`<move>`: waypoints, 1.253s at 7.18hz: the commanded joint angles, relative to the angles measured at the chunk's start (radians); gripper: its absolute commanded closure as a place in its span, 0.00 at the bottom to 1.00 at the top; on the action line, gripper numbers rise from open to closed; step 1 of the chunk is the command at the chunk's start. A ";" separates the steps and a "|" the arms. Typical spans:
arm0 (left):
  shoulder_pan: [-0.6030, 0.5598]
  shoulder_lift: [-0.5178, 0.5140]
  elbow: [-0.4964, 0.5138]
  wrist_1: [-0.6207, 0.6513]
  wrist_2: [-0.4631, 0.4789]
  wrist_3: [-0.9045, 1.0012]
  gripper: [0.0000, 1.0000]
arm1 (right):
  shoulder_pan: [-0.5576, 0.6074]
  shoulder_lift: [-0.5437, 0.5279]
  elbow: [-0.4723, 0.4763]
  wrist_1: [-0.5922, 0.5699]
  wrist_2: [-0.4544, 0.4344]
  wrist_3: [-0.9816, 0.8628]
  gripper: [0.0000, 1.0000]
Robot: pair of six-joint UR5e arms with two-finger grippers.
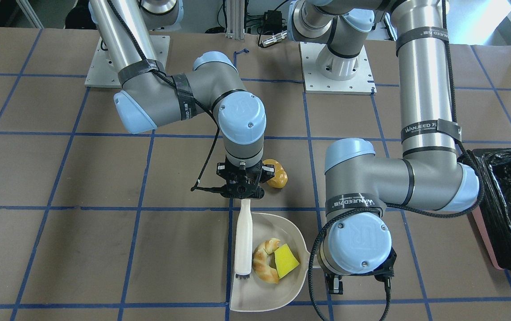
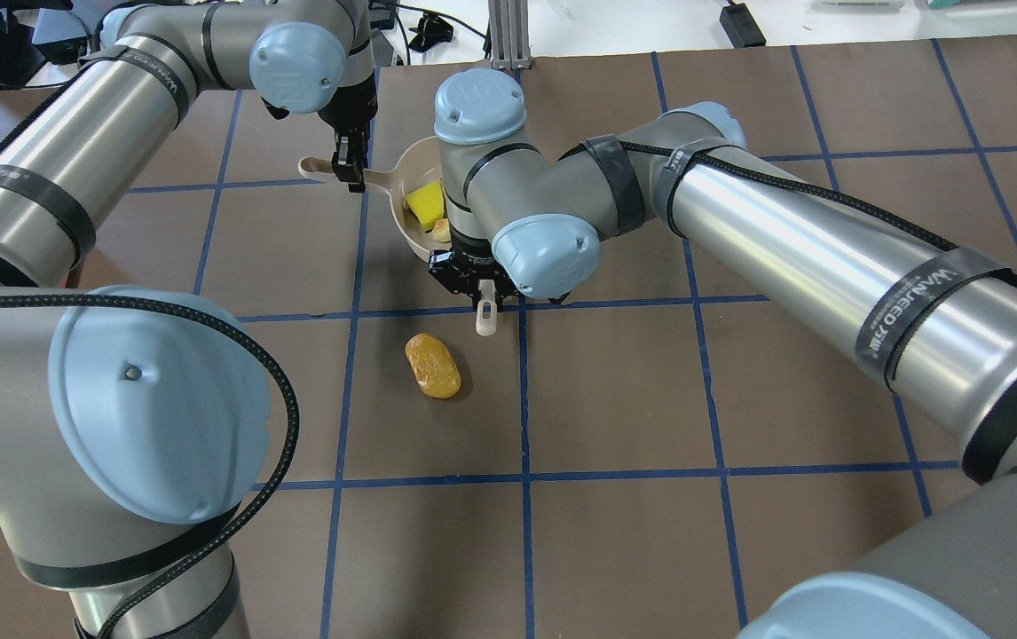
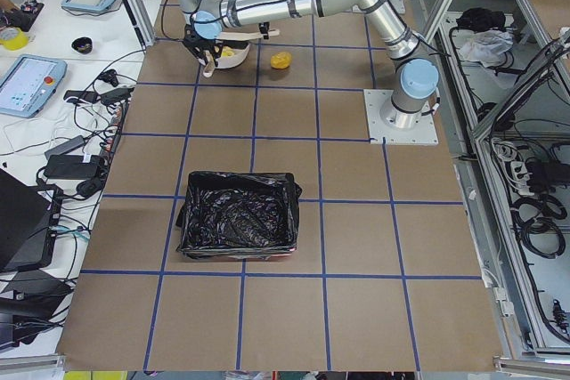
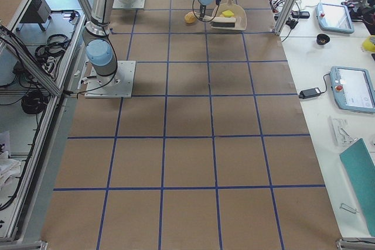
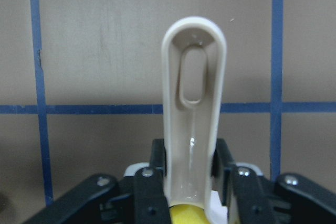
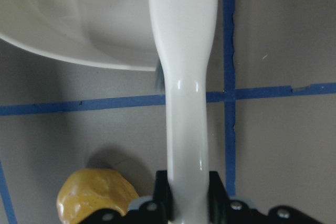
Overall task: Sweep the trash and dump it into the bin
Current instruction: 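Pull the dustpan nearer with the left gripper while the right brings the brush over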
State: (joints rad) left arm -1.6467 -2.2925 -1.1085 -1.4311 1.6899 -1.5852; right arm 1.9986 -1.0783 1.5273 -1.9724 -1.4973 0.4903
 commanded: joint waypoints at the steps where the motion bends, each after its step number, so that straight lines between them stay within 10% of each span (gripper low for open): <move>1: 0.046 0.042 -0.017 -0.002 -0.061 0.083 1.00 | -0.021 -0.021 -0.006 0.039 -0.076 -0.044 0.81; 9: 0.304 0.318 -0.305 -0.048 -0.069 0.434 1.00 | -0.014 -0.205 0.207 0.179 -0.043 0.017 0.85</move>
State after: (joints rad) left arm -1.3785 -2.0287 -1.3490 -1.4683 1.6174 -1.2068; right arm 1.9827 -1.2288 1.6721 -1.7938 -1.5551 0.4795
